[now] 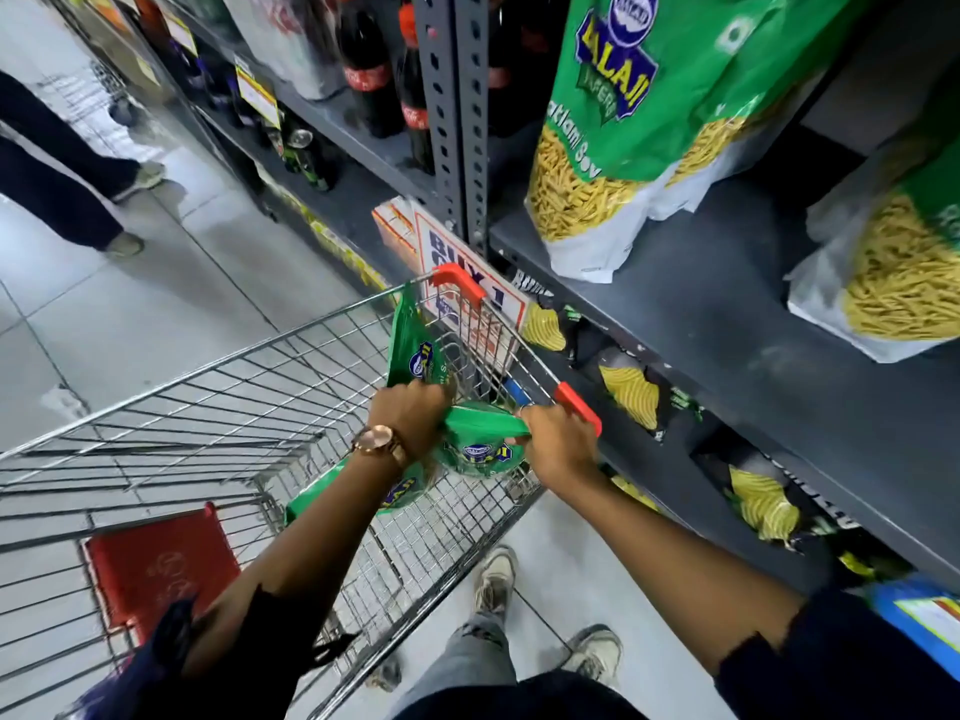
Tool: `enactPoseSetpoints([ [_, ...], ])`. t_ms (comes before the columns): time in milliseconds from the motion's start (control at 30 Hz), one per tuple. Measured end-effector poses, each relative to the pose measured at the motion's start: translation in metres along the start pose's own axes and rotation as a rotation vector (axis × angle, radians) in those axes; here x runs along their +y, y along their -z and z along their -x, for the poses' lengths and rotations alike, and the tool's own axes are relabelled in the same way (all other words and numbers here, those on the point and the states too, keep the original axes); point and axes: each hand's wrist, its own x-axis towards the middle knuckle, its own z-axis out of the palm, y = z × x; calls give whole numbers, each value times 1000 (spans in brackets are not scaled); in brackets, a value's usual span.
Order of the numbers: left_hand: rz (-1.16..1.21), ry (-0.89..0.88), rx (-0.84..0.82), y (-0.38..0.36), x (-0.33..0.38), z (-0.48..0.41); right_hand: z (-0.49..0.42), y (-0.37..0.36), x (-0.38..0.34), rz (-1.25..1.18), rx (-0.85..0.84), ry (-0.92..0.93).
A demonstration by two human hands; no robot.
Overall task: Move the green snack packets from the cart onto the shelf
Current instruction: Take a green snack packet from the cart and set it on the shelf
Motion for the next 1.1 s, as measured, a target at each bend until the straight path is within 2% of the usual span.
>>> enactPoseSetpoints([
  [133,317,97,190,30,-12,31,24,36,9,-316,211,-18],
  [167,489,119,234,37,-18,40,29,46,12,-442,249,-12],
  [300,1418,103,449,73,-13,74,63,102,20,-1049,295,67],
  [367,1678,59,539,84,-1,79,81,127,19,-1283,315,112],
  [467,1914,-26,643,109,27,82,109,159,20,-1534,343,118],
  [567,1994,-172,731,143,65,85,133,185,30,-1538,471,104],
  [667,1912,-258,817,173,102,81,153,207,47,-1468,647,131],
  [800,1831,-335,837,205,146,64,165,228,79,-1404,892,143],
  [900,1816,-354,813,220,176,40,160,236,107,-1345,991,55],
  [1100,1804,-332,737,231,221,0,141,252,154,-1276,1081,-76],
])
